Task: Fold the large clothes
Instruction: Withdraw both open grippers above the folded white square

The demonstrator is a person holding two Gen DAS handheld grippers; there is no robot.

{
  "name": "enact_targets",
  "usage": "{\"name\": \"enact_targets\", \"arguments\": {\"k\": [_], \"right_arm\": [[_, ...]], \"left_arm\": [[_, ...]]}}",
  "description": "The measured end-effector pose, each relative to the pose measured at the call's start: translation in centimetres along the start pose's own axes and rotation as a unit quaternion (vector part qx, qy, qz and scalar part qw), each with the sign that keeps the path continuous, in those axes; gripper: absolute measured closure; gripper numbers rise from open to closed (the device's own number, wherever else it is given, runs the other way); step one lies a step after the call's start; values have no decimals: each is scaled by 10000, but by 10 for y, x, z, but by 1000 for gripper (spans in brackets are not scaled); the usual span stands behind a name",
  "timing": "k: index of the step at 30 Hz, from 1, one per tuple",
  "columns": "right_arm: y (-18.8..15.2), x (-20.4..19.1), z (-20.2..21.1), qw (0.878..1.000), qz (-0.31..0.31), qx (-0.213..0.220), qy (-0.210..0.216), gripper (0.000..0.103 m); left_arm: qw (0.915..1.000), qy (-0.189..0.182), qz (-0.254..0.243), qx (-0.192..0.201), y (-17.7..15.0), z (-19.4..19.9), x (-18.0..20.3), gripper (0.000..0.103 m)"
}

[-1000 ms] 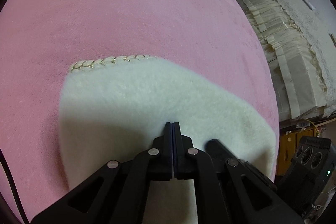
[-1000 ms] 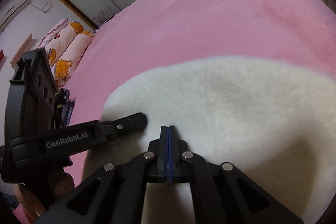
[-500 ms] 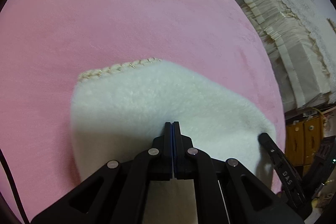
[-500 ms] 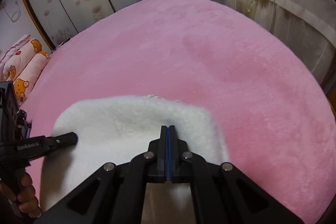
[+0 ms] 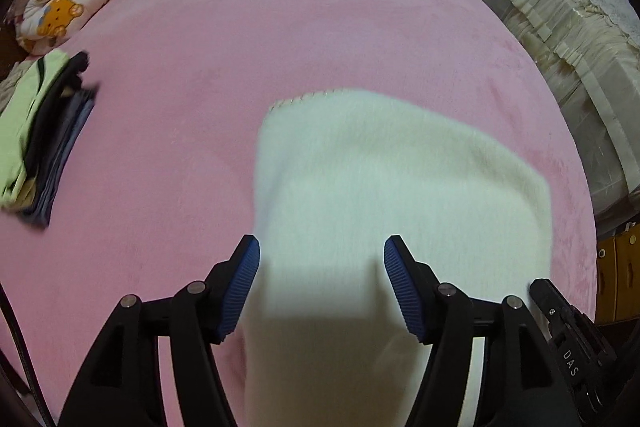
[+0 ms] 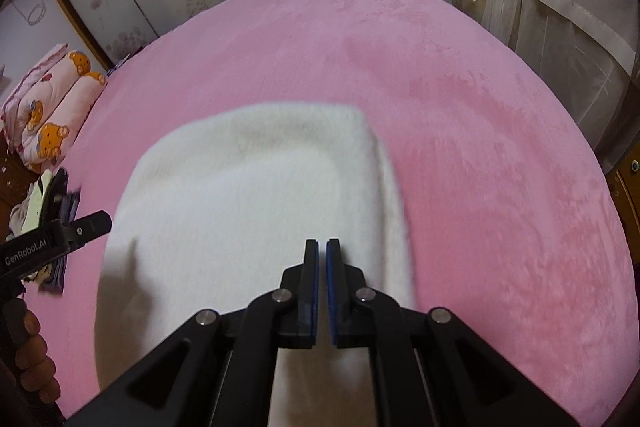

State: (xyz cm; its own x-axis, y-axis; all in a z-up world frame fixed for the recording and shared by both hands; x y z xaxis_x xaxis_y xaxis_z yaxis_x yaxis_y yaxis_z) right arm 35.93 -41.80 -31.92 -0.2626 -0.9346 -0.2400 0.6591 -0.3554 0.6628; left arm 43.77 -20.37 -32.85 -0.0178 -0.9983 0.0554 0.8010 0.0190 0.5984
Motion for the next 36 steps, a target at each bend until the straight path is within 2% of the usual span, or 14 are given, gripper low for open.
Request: {"name": "enact_targets", "arguments": {"k": [4,9,15,19,21,28,36], "right_arm": [[-20,-6,25,9997,80,-224,3,64],[-41,-13,52,9985,195,-505,-4,47],[-74,-15,77,9931,287,-1133,-31,39],[-91,-11,93,9883,178,-1511,-95,28],[-94,-12,101,9876,180,-1557,-73,26],[-80,-14,127,9905,369,-1322,-93,14],[-50,-30,141,9936,663,-917,-24,12]], "left_arm": [[9997,140,-20,-204,-35,26,-8,36],[9988,228,-16,-435,-72,55,-15,27],[9974,239,-189,-651,-102,88,-14,26],[9968,236,-469,-607,-103,111,-11,17],[9965,206,-603,-547,-100,119,-10,16],[9967,32,-621,-514,-93,138,-5,8],[9963,-14,-694,-517,-90,144,-7,6]]}}
Point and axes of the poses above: each gripper's, at about its wrist camera, not at the fingertips, and z roughly against the way its jaws point, x to its right, y to its top, the point moved 10 cm from there along -z, roughly the way its jaws point, and after that the axes turned 13 degrees about x, right-handed, at the moved point
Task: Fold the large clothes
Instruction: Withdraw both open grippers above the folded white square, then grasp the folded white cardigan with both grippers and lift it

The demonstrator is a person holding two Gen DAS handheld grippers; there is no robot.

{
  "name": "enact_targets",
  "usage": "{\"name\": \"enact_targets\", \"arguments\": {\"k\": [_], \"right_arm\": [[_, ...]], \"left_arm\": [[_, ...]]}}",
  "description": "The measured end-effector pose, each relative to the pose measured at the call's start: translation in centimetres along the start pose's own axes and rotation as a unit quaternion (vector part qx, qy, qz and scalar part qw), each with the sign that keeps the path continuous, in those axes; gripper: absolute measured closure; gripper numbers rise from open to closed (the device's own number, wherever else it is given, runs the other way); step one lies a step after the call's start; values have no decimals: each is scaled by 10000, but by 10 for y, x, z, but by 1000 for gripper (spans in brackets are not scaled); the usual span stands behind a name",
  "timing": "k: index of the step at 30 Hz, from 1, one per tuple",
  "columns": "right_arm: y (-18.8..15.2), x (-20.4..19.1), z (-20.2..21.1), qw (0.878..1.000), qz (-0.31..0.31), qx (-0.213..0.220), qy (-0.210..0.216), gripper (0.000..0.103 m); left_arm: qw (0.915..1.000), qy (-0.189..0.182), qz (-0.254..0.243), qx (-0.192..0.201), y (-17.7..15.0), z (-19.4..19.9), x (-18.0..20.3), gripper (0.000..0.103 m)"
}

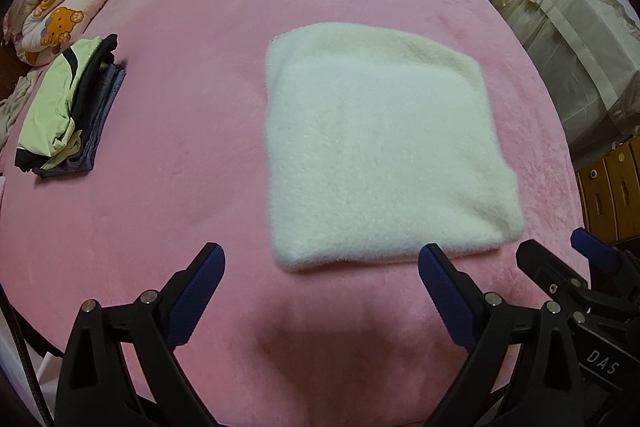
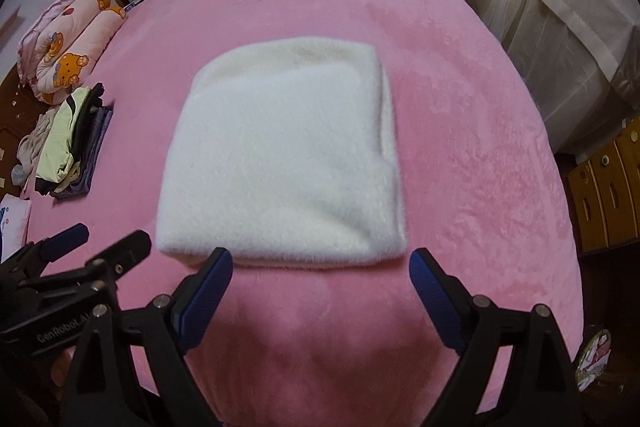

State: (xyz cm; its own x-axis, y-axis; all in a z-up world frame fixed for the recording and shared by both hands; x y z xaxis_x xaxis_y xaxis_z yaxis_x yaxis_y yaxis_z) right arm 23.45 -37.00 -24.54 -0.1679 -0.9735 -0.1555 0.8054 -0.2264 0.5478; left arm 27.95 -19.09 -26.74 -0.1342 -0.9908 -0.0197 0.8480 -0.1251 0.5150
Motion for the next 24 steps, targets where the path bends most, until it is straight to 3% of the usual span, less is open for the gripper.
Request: {"name": "enact_targets", "arguments": {"k": [24], "right_arm": [[-3,-10,-7,9993,-338,8,135,12]], "left_arm": [[10000,62,26,1,4,-10,3,6]]}}
Point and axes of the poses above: each gripper's, at about its wrist camera, not at the fingertips, and z roughly against the way its jaws point, x to its right, y to its top, the point moved 10 cm from there along -z, roughly the way its jaws point, and after that the axes turned 13 degrees about x, right-handed, at the moved point
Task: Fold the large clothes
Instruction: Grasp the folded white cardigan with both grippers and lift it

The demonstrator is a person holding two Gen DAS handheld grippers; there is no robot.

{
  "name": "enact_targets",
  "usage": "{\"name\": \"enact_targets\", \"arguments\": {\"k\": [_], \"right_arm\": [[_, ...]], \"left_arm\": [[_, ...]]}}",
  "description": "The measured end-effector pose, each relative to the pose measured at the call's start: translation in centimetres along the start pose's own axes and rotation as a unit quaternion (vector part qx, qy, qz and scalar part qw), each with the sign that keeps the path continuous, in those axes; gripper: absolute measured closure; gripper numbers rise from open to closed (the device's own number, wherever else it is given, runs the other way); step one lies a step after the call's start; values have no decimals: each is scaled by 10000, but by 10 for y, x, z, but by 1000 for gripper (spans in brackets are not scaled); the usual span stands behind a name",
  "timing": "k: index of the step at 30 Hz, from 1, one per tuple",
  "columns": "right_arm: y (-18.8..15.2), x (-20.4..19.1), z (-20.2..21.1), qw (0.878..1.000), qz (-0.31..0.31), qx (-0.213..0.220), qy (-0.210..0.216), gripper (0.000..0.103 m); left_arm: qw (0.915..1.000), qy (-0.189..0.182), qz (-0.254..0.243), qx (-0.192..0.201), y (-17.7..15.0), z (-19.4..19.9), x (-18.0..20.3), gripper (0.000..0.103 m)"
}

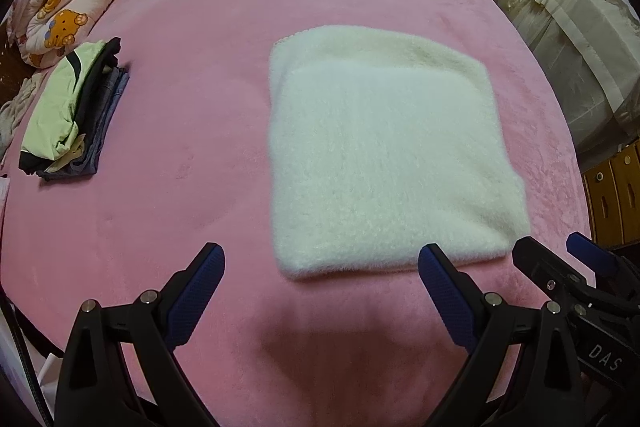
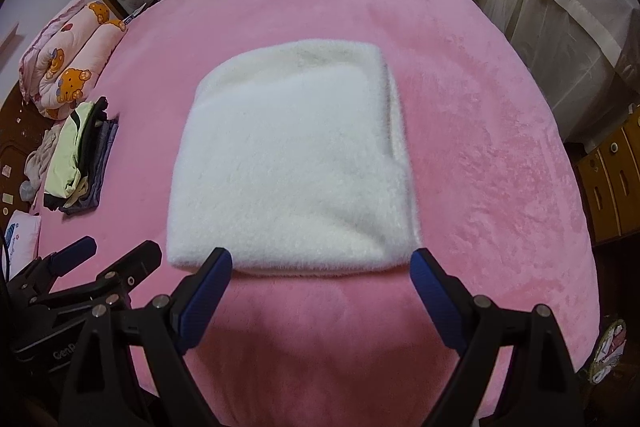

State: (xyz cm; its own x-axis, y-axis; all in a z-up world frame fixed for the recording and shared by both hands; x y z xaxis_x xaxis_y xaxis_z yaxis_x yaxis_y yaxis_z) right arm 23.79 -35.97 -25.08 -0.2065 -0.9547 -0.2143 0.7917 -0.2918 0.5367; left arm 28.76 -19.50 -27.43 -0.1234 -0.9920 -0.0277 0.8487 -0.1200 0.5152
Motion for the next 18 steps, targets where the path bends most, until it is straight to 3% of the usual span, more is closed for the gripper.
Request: {"name": "enact_targets", "arguments": {"k": [6,11,15,18], "right_arm": [[2,22,-37,9995,-191,-182,-154,12],[8,59,-80,9948,-903,-462,-103,12],[10,83,-120,9846,-1464,-887,354,12],[8,89,-145,9721,-1787,-1126,1018,12]], "left_arm": [[9972,-261,622,-327,2,-36,-9,6],[9906,-406,1113,-681,5,-76,-26,6],[9846,-738,1234,-994,9,-107,-32,7],[9789,-1052,1351,-1114,14,-130,-35,10]]}}
Point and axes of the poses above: each gripper's, at about its wrist camera, not at the fingertips, and z roughly against the way its jaws point, x to its right, y to its top, the point moved 10 cm from there along -z, roughly the way its jaws point, and after that the axes turned 13 degrees about x, right-handed, at the moved point
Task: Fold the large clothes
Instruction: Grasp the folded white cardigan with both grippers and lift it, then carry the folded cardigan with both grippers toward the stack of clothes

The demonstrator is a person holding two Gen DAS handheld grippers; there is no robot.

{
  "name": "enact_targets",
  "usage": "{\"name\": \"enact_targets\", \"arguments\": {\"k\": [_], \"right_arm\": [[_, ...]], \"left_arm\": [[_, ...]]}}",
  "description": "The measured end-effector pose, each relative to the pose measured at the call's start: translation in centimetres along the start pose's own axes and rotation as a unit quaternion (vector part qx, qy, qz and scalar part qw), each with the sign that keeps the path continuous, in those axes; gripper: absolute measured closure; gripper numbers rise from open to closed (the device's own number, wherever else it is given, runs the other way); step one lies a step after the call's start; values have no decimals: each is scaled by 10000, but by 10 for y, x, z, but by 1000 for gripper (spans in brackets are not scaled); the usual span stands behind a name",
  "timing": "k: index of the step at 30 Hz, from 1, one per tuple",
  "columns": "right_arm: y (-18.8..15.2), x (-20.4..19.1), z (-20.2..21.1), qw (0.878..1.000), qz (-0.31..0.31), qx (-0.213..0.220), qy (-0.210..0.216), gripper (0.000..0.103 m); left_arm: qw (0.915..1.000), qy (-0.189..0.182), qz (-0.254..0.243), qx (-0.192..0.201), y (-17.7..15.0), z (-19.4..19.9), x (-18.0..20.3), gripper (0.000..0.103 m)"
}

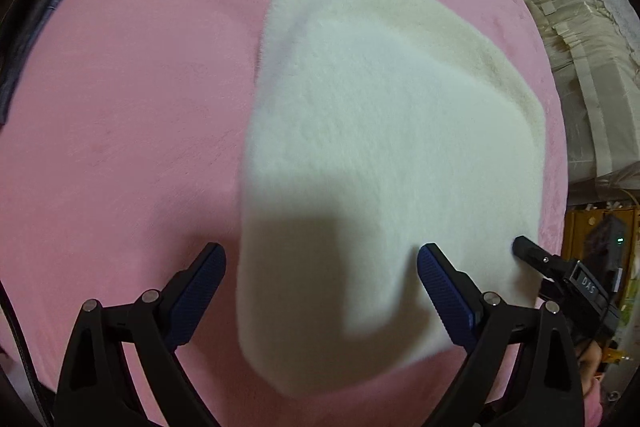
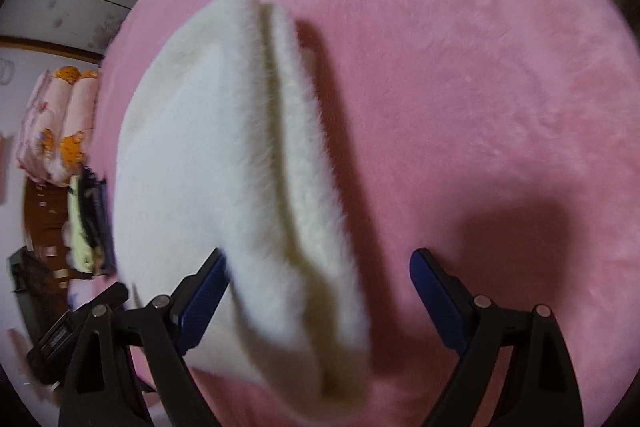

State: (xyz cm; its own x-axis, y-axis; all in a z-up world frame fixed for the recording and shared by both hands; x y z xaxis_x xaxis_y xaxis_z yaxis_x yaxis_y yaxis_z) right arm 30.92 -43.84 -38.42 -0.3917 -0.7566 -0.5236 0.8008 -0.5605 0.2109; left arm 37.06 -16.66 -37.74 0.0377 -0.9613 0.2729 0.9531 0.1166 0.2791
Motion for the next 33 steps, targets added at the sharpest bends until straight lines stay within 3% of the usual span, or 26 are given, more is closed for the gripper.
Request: {"name": "enact_targets", "arguments": {"k": [4,7,12,15,17,18,24,27,33], "right_arm": [[5,-2,-24,9956,22,-355,866,9],[10,-8,-42,9893,82,-669,1290,3],[14,-23,-59,9837,-63,-916,1547,0],[14,-42,-66,9786,284,-1041,1751,0],[13,-50,-70,9746,513,-1125,1869,7],[13,-54,-70,9712,572,-1140,2011,24],[10,-61,-58,9681,450,-907,2291,58],[6,-68,-44,9699,370,-666,2315,61],[-6,-109,-1,9732,1140,-34,1999,63]], "left_arm": [[9988,-447,140,-154,10,-20,-3,11],[9980,-558,223,-177,19,-30,-5,11],[9963,-723,428,-178,25,-44,-9,10],[9948,-829,570,-175,25,-50,-13,9],[9941,-871,616,-188,26,-54,-15,9],[9940,-884,616,-167,25,-54,-15,9],[9959,-742,514,54,23,-37,-13,31],[9969,-623,470,126,29,-31,-11,37],[9968,-633,406,268,32,0,-16,41]]}}
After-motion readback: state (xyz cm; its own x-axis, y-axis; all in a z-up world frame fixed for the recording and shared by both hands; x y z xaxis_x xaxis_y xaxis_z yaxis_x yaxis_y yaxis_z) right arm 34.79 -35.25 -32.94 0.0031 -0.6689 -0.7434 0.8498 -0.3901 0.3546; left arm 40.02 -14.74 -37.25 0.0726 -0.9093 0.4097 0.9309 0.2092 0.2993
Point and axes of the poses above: each gripper's, at about its wrist camera, not at the fingertips, and z roughly against the way its jaws point, x to its right, y to its top, the point moved 10 cm from there along -z, roughly the way its jaws point, and after that the axes turned 13 degrees about x, right-handed, at the moved point
